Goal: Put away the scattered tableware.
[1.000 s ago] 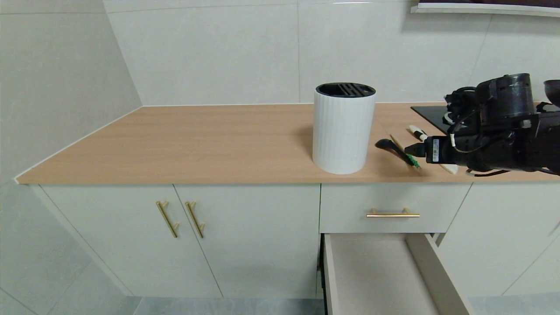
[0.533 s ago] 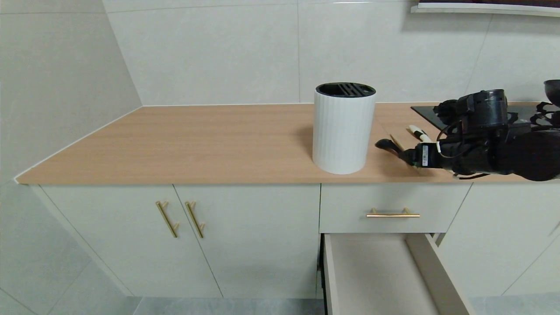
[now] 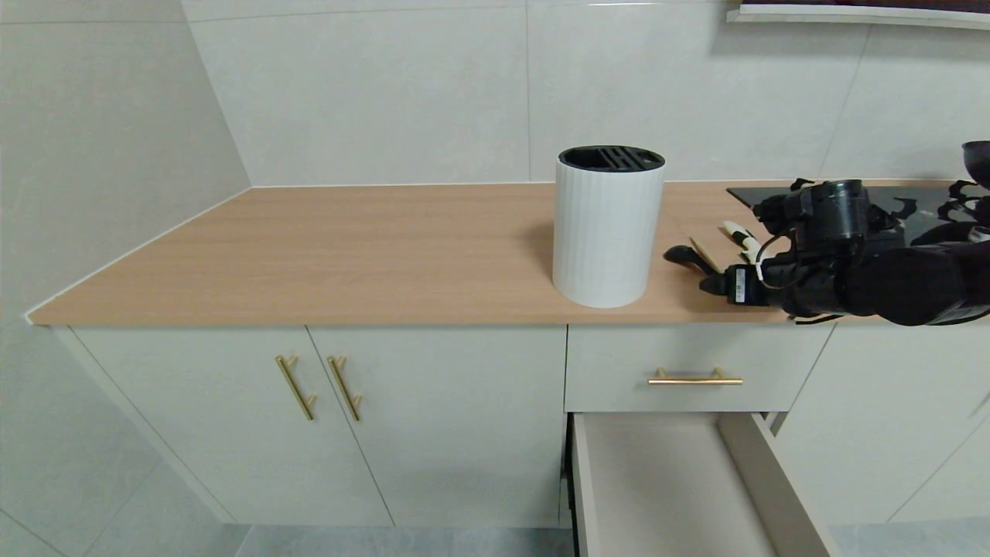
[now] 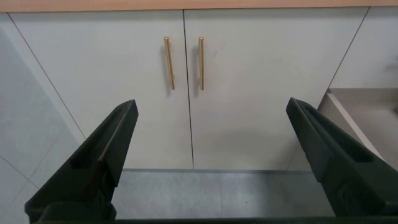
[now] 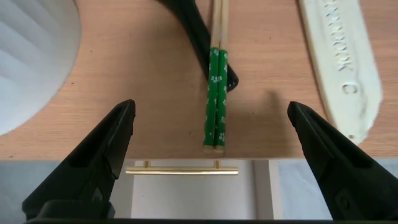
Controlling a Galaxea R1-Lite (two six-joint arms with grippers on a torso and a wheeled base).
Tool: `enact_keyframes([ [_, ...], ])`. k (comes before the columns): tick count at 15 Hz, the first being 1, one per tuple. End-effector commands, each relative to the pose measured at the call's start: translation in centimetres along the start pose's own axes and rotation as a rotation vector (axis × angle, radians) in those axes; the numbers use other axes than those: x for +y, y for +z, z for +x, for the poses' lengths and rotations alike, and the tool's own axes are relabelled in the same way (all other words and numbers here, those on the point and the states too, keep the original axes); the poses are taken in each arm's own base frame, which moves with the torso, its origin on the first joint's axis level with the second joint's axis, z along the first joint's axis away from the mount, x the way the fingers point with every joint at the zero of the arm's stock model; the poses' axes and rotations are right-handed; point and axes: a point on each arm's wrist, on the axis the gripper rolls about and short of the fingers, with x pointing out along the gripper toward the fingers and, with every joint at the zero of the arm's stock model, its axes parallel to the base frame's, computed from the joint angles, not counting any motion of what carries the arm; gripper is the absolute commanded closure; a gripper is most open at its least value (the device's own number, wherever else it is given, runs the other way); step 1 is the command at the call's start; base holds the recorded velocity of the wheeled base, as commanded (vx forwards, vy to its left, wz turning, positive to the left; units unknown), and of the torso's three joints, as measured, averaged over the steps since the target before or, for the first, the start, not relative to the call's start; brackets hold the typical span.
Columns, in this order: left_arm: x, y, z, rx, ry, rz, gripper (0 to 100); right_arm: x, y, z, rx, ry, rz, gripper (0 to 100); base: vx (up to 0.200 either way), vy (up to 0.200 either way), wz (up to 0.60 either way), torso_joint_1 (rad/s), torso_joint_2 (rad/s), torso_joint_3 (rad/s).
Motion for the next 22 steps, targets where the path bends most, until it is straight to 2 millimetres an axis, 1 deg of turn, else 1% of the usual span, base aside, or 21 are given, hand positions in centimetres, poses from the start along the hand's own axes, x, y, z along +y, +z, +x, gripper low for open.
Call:
enact_keyframes([
  [1,0.0,0.0,0.0,0.002,0.001,0.000,0,0.0,-0.3,0.5,0.012,-0.002,-0.002,0,0.000,0.000,0.00,0.000,0.00,0.000],
  [6,0.0,0.0,0.0,0.002,0.001,0.000,0,0.0,-0.4,0.6,0.016,-0.002,-0.003,0,0.000,0.000,0.00,0.000,0.00,0.000],
  [7,0.0,0.0,0.0,0.000,0.001,0.000,0,0.1,-0.4,0.6,0.015,-0.002,-0.003,100,0.000,0.000,0.00,0.000,0.00,0.000],
  [13,0.0,0.0,0.0,0.002,0.001,0.000,0,0.0,-0.1,0.2,0.004,-0.002,-0.001,100,0.000,0.000,0.00,0.000,0.00,0.000],
  [17,0.0,0.0,0.0,0.002,0.001,0.000,0,-0.1,0.5,-0.7,-0.018,0.001,0.003,100,0.000,0.000,0.00,0.000,0.00,0.000],
  [19,0.0,0.0,0.0,0.000,0.001,0.000,0,-0.2,1.4,-2.6,-0.056,0.007,0.009,100,0.000,0.000,0.00,0.000,0.00,0.000],
  [20,0.0,0.0,0.0,0.000,0.001,0.000,0,-0.5,1.6,-4.6,-0.078,0.015,0.014,100,0.000,0.000,0.00,0.000,0.00,0.000],
  [22,0.0,0.0,0.0,0.002,0.001,0.000,0,-1.0,1.5,-8.4,-0.108,0.028,0.015,100,0.000,0.000,0.00,0.000,0.00,0.000],
])
